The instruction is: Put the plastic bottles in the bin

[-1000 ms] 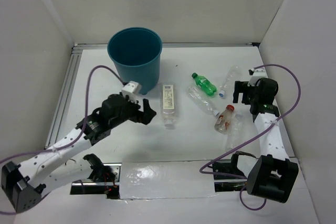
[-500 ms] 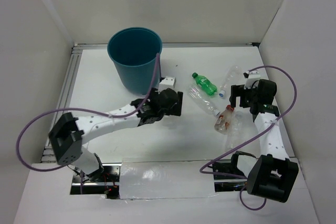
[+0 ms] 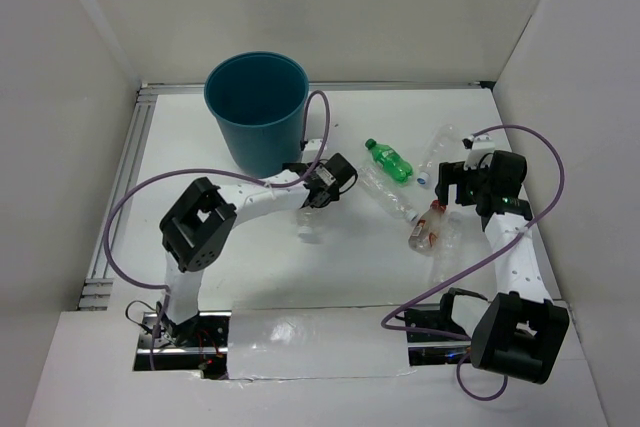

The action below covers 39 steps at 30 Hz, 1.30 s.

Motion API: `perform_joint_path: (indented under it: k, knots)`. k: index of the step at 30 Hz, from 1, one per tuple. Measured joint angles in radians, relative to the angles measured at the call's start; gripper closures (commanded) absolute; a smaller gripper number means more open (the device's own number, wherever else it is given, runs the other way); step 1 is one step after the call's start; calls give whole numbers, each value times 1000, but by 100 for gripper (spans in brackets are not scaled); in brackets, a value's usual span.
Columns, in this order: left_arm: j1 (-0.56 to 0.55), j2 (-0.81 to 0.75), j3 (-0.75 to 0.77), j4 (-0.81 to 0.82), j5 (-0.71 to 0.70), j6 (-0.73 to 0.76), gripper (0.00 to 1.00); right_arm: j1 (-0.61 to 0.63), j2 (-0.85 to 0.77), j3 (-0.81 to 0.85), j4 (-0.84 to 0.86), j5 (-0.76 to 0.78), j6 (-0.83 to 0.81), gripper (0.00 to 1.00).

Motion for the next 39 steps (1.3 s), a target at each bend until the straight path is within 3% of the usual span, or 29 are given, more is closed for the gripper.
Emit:
perform_joint_path:
  k: [3,7,8,9,10,11,12,13,15,16,18,19,20,26,32,35,39]
  knots:
    - [6,8,-14,9,11,2,10,0,6,0,0,-3,1,0]
    - [2,3,-33,55,25,29,50,0,24,0,0,-16,5,0]
    - [1,1,-38,78,27,47,65,0,27,0,0,-18,6,4]
    - [-1,-8,-50,85,31,52,72,0,30,0,0,-19,6,10]
    - [-6,-18,-63,103,42,73,78,0,31,0,0,-19,7,22]
    - [-14,-28,-74,115,53,93,89,0,32,2,-2,-23,-2,61]
    - [-24,-39,-81,122,68,115,95,0,34,5,-6,-30,-15,73]
    - [-40,-51,-85,126,84,143,99,0,35,11,-13,-43,-16,78]
    - [-78,-94,-86,136,118,214,100,0,41,25,-32,-79,-35,75]
    - [-93,-124,-84,143,135,247,100,0,42,33,-45,-103,-51,60]
    - [-126,-202,-52,161,178,325,100,10,45,50,-69,-151,-74,41]
    - [-131,-233,-23,167,196,360,100,22,48,60,-76,-164,-86,24]
    - [-131,-266,19,184,211,396,100,40,56,70,-83,-180,-94,21]
    - [16,-426,246,348,235,507,97,174,148,139,-107,-235,-108,13]
    - [279,-473,291,444,214,523,91,288,238,195,-112,-222,-82,9]
    - [381,-444,288,441,197,520,86,361,275,214,-111,-180,-69,7]
    - [463,-366,288,422,177,518,66,439,359,246,-106,-98,-63,6]
